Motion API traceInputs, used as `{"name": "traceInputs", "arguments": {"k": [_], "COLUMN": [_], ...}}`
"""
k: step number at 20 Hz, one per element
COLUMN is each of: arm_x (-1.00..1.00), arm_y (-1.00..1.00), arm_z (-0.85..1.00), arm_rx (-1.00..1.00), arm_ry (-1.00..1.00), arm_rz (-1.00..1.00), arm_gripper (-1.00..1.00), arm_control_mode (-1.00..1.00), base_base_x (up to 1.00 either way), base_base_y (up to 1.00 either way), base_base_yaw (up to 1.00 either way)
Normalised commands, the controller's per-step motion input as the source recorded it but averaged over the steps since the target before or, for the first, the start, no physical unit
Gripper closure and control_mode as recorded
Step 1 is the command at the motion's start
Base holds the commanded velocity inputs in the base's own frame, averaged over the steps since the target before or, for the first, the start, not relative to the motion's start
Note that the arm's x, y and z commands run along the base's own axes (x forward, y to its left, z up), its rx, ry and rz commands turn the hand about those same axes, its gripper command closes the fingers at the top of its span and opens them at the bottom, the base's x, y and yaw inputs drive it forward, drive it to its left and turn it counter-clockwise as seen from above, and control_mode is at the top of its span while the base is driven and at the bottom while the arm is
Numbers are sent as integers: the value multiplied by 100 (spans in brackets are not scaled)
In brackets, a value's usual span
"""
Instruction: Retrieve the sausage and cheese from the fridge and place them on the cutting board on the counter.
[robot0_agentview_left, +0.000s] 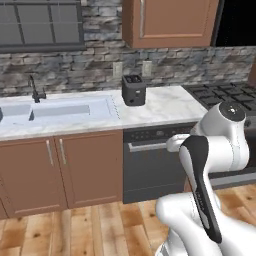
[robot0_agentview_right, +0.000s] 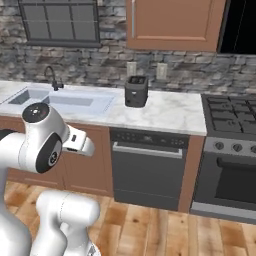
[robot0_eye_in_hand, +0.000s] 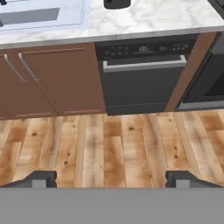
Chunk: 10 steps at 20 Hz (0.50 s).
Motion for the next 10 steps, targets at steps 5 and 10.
{"name": "traceInputs", "arguments": {"k": [5,10], "arm_x": [0,0], "arm_y": [0,0], "arm_z": [0,0], "arm_rx": [0,0], "arm_ry": [0,0], "arm_rz": [0,0], "arm_gripper": [-100,-100], "arm_control_mode": [100,100], "base_base_x": [-18,-31], "base_base_y": [-81,-83], "base_base_yaw": [0,0]}}
